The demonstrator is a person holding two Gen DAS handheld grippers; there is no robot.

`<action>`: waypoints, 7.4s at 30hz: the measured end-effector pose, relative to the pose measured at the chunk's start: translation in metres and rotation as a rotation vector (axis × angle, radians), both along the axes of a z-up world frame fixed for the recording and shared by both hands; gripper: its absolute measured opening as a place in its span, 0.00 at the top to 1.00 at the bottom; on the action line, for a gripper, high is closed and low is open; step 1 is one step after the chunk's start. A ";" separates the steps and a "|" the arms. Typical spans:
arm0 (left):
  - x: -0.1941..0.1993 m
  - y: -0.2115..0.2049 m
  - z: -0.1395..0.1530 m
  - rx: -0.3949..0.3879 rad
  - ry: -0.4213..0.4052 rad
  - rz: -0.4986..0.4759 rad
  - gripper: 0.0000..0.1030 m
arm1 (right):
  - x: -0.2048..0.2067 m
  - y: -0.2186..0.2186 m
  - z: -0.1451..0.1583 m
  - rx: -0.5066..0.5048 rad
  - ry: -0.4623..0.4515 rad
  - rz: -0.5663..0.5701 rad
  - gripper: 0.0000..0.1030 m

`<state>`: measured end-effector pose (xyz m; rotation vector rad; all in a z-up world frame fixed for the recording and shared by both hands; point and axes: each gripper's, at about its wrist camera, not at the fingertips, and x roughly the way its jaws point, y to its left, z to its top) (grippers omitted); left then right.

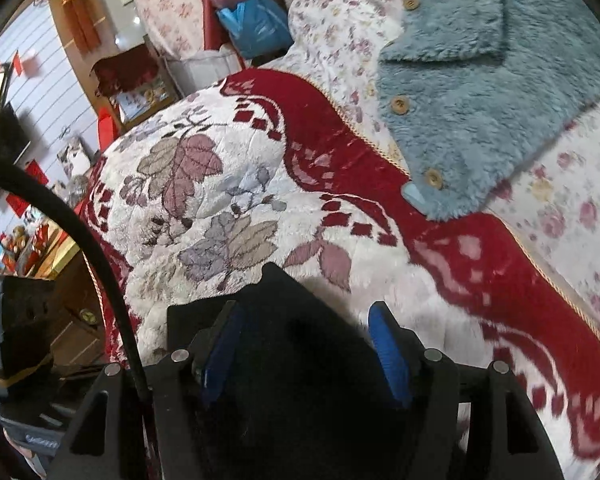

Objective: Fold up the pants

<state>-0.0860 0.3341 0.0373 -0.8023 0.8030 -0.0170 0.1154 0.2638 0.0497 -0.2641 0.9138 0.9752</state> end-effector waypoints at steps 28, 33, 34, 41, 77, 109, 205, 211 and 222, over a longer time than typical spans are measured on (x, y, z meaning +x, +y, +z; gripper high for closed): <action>0.016 -0.013 0.001 0.089 -0.035 -0.039 0.76 | 0.006 0.022 -0.011 0.081 0.050 0.133 0.85; -0.012 -0.056 0.070 0.209 -0.193 -0.094 0.77 | -0.026 -0.032 0.060 0.238 -0.016 0.104 0.85; -0.017 -0.068 0.083 0.224 -0.225 -0.122 0.77 | -0.031 -0.046 0.072 0.266 -0.027 0.090 0.85; -0.019 -0.178 0.128 0.298 -0.334 -0.355 0.77 | -0.066 -0.193 0.123 0.431 -0.085 -0.077 0.85; 0.008 -0.261 0.058 0.457 -0.143 -0.471 0.50 | -0.147 -0.439 -0.001 0.465 0.145 -0.674 0.41; 0.006 -0.263 0.044 0.531 -0.076 -0.391 0.50 | -0.184 -0.410 0.028 0.326 -0.108 -0.753 0.59; 0.037 -0.123 0.077 0.394 -0.074 -0.375 0.66 | -0.109 -0.281 0.012 0.495 0.104 -0.465 0.62; 0.037 -0.066 0.070 0.386 -0.033 -0.275 0.66 | -0.083 -0.220 0.003 0.483 0.151 -0.400 0.62; 0.050 -0.019 0.011 0.256 0.067 -0.188 0.51 | -0.040 -0.176 -0.055 0.362 0.260 -0.429 0.54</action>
